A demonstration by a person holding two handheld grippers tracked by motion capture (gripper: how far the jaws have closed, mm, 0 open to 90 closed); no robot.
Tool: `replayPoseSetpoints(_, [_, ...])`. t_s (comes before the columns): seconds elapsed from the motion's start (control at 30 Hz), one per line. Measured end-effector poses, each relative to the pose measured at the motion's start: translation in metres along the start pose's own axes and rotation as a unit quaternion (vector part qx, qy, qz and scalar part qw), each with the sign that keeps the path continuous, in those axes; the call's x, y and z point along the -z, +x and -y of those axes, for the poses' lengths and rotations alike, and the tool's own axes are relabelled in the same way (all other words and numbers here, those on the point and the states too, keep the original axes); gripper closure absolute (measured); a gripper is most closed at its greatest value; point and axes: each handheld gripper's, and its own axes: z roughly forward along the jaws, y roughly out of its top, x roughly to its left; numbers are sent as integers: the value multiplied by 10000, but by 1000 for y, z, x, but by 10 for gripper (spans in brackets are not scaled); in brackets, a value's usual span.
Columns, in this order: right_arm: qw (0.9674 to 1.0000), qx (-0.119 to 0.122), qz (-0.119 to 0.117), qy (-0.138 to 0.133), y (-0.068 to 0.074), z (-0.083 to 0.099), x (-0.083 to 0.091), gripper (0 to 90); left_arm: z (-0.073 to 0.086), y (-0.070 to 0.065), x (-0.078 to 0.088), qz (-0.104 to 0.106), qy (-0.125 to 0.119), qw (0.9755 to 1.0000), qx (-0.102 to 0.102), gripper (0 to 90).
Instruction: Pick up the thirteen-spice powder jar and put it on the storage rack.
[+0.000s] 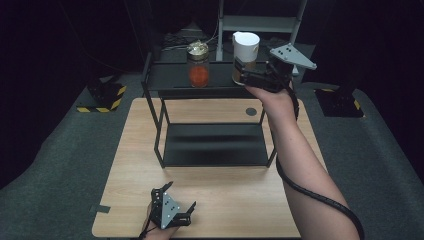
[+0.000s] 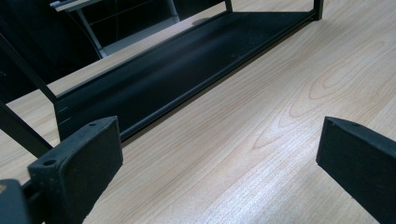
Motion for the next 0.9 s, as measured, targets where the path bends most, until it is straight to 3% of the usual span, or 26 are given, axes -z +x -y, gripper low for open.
replayPoseSetpoints(0.9, [9994,171,-240,-177,4,21,58,0,-2,-2,-1,-36,51,10000,-38,6])
